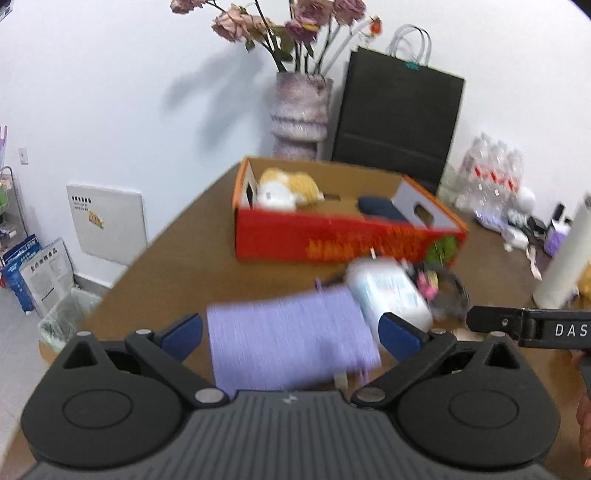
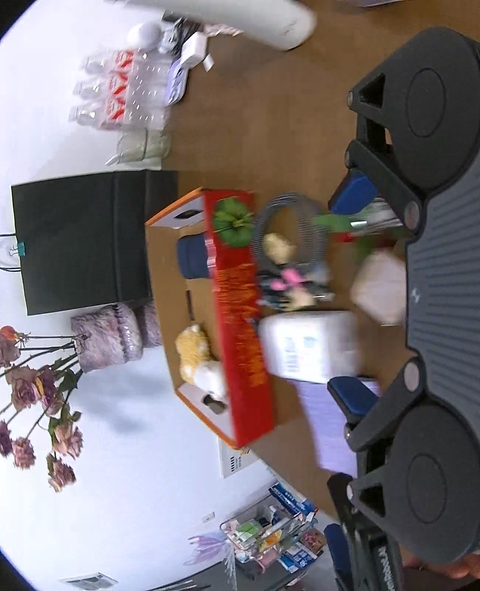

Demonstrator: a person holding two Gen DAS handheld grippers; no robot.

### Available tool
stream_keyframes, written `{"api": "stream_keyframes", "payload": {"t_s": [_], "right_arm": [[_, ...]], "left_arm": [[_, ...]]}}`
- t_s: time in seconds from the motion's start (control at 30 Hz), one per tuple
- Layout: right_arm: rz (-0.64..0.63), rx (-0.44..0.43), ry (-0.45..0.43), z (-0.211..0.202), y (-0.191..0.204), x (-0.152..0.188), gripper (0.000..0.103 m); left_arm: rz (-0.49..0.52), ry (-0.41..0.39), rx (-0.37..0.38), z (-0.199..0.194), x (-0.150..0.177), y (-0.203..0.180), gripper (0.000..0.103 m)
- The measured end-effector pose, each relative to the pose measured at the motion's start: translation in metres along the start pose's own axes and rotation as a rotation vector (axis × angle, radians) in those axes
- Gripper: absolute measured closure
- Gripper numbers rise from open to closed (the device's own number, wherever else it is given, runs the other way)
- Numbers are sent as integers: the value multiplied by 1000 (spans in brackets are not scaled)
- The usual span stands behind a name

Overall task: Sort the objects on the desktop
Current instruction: 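Withdraw both open tools from the box back over the table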

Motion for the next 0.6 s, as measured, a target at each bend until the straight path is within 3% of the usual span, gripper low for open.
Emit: {"api": "stream_keyframes", "payload": {"t_s": [0.23, 0.43, 0.6], "right_arm": [[-93, 72, -88, -31, 6, 85, 9], [-53, 65, -78, -38, -5, 120, 9], [-69, 69, -64, -31, -1, 126, 9]], "left_arm": [[51, 18, -12, -14, 68, -16, 0], [114, 22, -26, -21, 102, -33, 0], [136, 31, -23, -19, 107, -38, 0]]}}
Point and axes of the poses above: each gripper's, at about its wrist camera, not at the fingertips, and z roughly the way its jaws point, y to its left, x to its underside, the point moved 2 cm from there along z, roughly the way its jaws point, and after that the axes turned 8 degrees about y, right-handed, at the moved point
